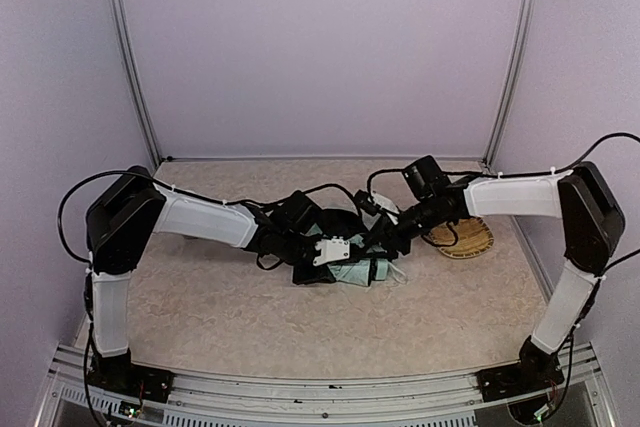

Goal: Put away the umbrella

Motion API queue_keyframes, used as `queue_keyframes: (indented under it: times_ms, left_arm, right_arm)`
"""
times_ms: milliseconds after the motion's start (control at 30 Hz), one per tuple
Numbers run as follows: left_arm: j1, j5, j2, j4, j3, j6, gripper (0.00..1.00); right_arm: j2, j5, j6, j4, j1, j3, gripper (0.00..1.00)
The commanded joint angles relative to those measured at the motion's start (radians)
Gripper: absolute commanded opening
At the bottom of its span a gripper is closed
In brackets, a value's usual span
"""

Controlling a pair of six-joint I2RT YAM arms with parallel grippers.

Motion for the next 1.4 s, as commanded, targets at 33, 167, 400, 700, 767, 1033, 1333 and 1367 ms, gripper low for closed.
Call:
queue_keyframes:
  times_ms: [33,167,400,700,767,1033,1333,1367]
  left_arm:
    - [0.054,0.181,0.143,-0.361,0.072,-0.135,0.0]
    - [0.107,0.336,0.229,-0.519,0.18,-0.165,0.0]
    - [0.129,0.432,0.314,-0.631,0.265,-0.184,0.0]
    - [0.135,0.453,0.321,-0.674,0.262,-0.162,0.0]
    - [0.135,0.459,0.323,-0.681,0.263,-0.155,0.0]
    - [0.132,0.496,0.329,-0.716,0.273,-0.109,0.0]
    - [0.14,0.53,0.268,-0.646,0.249,-0.089,0.33]
    - [0.144,0.533,0.248,-0.609,0.236,-0.094,0.43]
  right_arm:
    - [-0.22,0.184,0.013,0.26,0.006,-0.204,0.47]
    - [-0.373,0.387,-0.078,0.443,0.093,-0.395,0.48]
    - [-0.317,0.721,-0.34,0.603,0.322,-0.473,0.62]
    - [-0.069,0.964,-0.481,0.584,0.361,-0.327,0.77]
    - [-0.04,0.979,-0.503,0.588,0.361,-0.315,0.78]
    - [0.098,1.043,-0.545,0.542,0.36,-0.253,0.64]
    - [0.123,0.992,-0.482,0.378,0.354,-0.21,0.26]
    - [0.124,0.98,-0.473,0.359,0.352,-0.205,0.25]
